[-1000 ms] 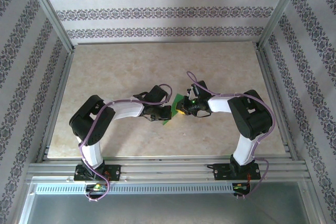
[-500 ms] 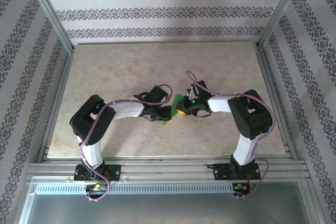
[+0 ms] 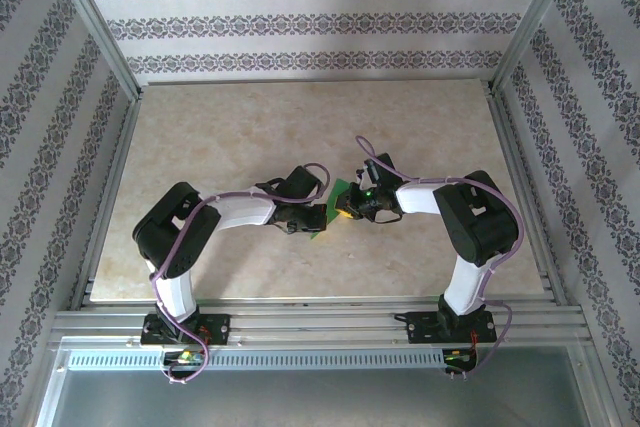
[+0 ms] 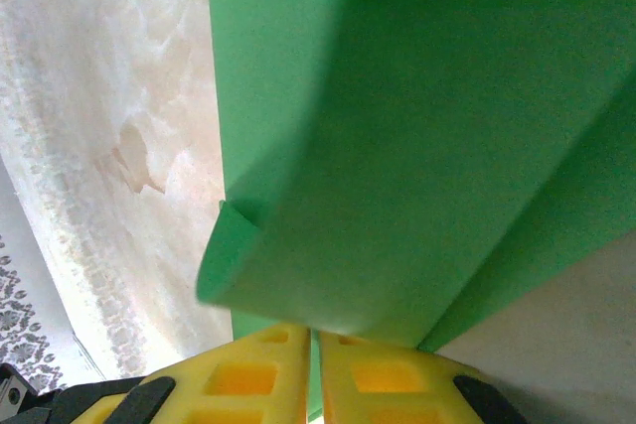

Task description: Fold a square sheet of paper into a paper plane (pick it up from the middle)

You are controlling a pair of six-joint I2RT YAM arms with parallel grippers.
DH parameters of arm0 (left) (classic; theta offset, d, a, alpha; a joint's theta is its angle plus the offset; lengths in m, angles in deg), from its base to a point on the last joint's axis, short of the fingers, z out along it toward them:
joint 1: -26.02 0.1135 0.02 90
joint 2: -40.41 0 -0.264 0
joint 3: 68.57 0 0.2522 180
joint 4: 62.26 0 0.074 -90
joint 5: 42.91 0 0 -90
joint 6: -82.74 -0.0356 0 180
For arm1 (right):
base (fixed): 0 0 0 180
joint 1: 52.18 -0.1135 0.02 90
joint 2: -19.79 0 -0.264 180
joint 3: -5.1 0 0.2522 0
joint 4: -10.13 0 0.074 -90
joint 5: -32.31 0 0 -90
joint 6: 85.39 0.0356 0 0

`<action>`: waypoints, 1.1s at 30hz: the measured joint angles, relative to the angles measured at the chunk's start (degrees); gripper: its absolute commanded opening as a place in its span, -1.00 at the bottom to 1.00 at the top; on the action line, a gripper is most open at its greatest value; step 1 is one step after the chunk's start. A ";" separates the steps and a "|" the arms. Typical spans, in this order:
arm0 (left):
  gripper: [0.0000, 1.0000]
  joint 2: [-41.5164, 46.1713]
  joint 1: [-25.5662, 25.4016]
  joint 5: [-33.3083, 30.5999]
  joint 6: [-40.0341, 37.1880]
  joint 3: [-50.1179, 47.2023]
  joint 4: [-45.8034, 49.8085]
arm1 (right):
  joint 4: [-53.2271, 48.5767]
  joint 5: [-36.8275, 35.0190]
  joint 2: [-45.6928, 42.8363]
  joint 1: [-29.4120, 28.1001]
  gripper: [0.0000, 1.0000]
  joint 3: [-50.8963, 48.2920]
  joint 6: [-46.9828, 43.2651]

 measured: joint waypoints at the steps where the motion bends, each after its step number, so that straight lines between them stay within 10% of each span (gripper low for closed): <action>1: -0.94 0.22 0.00 0.00 0.00 -0.44 -0.46 | -0.02 0.00 0.00 0.00 -0.69 0.00 0.00; 33: -0.96 14.40 -2.19 -4.07 -2.16 -7.26 10.34 | -0.66 -0.04 0.13 -0.02 -0.70 0.37 0.02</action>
